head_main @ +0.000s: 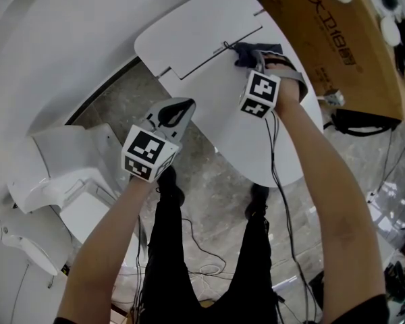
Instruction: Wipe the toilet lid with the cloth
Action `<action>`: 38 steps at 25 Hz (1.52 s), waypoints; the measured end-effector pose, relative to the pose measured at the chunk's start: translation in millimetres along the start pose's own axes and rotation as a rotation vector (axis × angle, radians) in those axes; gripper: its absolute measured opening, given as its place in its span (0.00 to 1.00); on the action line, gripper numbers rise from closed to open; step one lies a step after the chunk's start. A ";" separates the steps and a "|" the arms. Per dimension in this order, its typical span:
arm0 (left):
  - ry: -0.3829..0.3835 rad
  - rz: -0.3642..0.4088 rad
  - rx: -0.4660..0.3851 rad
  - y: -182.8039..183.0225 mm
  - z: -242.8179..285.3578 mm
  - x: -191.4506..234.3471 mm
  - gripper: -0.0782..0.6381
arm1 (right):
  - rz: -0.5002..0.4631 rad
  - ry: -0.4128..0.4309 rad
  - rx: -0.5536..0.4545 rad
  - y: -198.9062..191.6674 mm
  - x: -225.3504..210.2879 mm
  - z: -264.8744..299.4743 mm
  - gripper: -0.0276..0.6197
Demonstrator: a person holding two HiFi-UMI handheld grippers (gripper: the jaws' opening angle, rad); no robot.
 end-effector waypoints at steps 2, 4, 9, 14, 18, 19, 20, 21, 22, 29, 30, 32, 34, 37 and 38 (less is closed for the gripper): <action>-0.004 0.010 0.008 -2.1 0.4 -2.4 0.13 | -0.011 0.005 -0.001 -0.3 4.7 -3.1 0.14; -0.009 0.018 0.012 -1.0 1.7 -5.5 0.13 | -0.017 0.006 -0.002 -1.5 8.8 -5.3 0.14; -0.009 0.028 0.008 1.0 1.7 -10.3 0.13 | -0.001 0.005 -0.005 1.6 19.0 -10.5 0.14; -0.001 0.034 0.010 0.3 1.1 -12.3 0.13 | 0.014 0.004 -0.009 1.4 29.0 -18.7 0.14; -0.003 0.038 0.017 -1.0 1.7 -16.5 0.13 | 0.019 0.002 -0.015 1.0 38.8 -24.3 0.14; -0.003 0.038 0.018 -1.0 1.9 -17.9 0.13 | 0.020 0.004 -0.016 0.9 41.2 -26.0 0.14; -0.003 0.038 0.018 -1.0 2.1 -18.9 0.13 | 0.021 0.006 -0.018 0.9 43.6 -27.7 0.14; -0.003 0.040 0.017 -1.1 2.8 -19.3 0.13 | 0.023 0.006 -0.019 0.8 45.5 -29.2 0.14; -0.004 0.042 0.014 -0.7 4.1 -19.0 0.13 | 0.024 0.004 -0.020 0.3 46.8 -30.4 0.14; 0.004 0.031 0.019 -0.9 8.3 -17.7 0.13 | 0.047 -0.011 -0.015 0.1 57.8 -36.7 0.14; 0.004 0.032 0.019 -0.9 8.4 -18.4 0.13 | 0.048 -0.010 -0.013 0.1 60.2 -37.9 0.14; 0.000 0.030 0.016 -1.3 9.8 -19.5 0.13 | 0.047 -0.005 -0.009 -0.7 64.3 -40.3 0.14; -0.003 0.028 0.011 -1.2 11.1 -18.4 0.13 | 0.047 -0.002 -0.006 0.2 66.9 -42.1 0.14; 0.003 0.018 0.009 -0.2 9.7 -19.4 0.13 | 0.043 0.004 -0.010 3.4 72.6 -45.9 0.14; 0.003 0.015 0.009 -0.1 10.0 -21.2 0.13 | 0.043 0.006 -0.009 1.9 74.7 -47.9 0.14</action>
Point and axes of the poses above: the fingertips, and each gripper's own axes: z forward along the fingers, x to its left, y out of its top, the point moved 5 cm from there along -z, backward along the fingers, and after that the axes turned 1 degree about z, right-handed, at the moved point
